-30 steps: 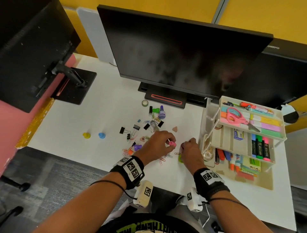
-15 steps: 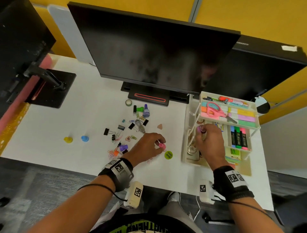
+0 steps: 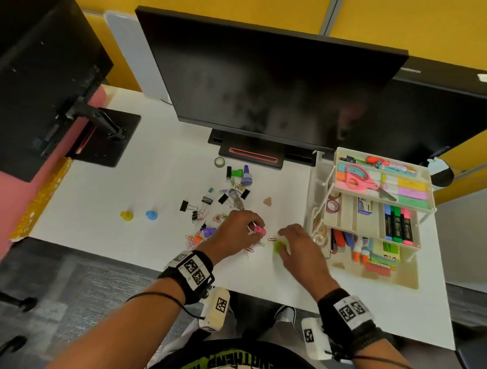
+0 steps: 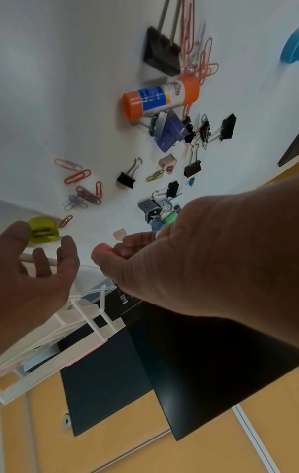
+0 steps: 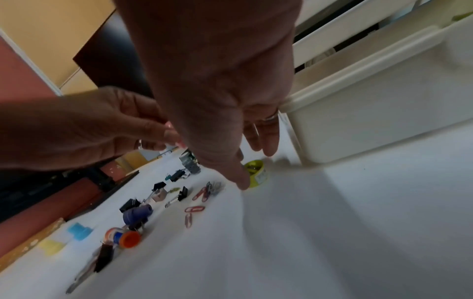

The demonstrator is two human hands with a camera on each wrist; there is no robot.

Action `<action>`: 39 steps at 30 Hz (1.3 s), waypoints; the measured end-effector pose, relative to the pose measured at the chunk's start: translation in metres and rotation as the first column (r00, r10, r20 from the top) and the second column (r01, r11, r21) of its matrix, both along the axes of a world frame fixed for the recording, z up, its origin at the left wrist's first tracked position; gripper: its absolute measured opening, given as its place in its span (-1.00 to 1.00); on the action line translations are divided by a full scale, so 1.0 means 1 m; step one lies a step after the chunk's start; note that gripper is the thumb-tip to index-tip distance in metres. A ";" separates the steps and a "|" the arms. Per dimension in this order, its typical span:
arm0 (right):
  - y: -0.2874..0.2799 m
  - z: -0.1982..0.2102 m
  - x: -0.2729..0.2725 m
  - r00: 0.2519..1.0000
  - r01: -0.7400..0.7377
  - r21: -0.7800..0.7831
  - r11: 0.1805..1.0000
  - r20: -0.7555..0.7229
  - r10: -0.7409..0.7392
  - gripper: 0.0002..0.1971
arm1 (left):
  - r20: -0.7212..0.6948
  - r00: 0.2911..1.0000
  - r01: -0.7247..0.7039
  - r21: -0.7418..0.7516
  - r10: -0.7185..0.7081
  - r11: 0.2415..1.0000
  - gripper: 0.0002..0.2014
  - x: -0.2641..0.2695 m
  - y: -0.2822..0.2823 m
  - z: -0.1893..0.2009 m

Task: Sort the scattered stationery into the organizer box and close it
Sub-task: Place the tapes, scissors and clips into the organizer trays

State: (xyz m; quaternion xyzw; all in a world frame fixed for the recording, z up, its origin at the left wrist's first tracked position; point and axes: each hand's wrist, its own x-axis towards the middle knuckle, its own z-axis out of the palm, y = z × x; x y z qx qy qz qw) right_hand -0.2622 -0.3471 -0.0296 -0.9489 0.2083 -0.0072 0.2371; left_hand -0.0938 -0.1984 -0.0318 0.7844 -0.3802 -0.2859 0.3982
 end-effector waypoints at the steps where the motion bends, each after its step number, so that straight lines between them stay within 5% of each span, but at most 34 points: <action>1: 0.007 -0.010 0.001 0.993 -0.012 -0.013 1.000 -0.114 0.011 -0.56 | 0.011 1.000 0.012 0.001 -0.012 1.000 -0.83 0.000 0.000 0.001; 5: 0.017 -0.029 0.005 0.948 0.009 -0.089 0.996 -0.315 -0.037 -0.48 | 0.045 0.997 0.065 0.016 -0.065 0.998 -0.81 -0.006 -0.007 0.004; 16: 0.016 -0.028 0.016 0.949 0.013 -0.082 0.997 -0.314 -0.038 -0.74 | 0.137 0.985 0.109 -0.006 -0.107 0.994 -0.86 -0.008 -0.012 0.003; 22: 0.025 -0.007 0.038 0.997 0.049 0.064 0.997 -0.063 -0.045 -0.72 | 0.196 0.969 -0.156 0.029 0.147 0.987 -0.80 0.027 0.046 0.000; 27: 0.046 0.018 0.080 0.997 -0.032 0.177 0.984 0.073 0.019 -0.62 | 0.232 0.880 -0.435 0.045 0.414 0.900 -0.78 0.054 0.119 -0.005; 33: 0.065 0.017 0.126 0.987 -0.148 0.218 0.965 0.091 0.131 -0.56 | 0.315 0.720 -0.666 0.064 0.618 0.743 -0.95 0.074 0.189 -0.017; 39: 0.080 0.014 0.150 0.971 -0.234 0.220 0.947 0.091 0.219 -0.59 | 0.368 0.643 -0.759 0.194 0.672 0.621 -0.92 0.087 0.226 -0.045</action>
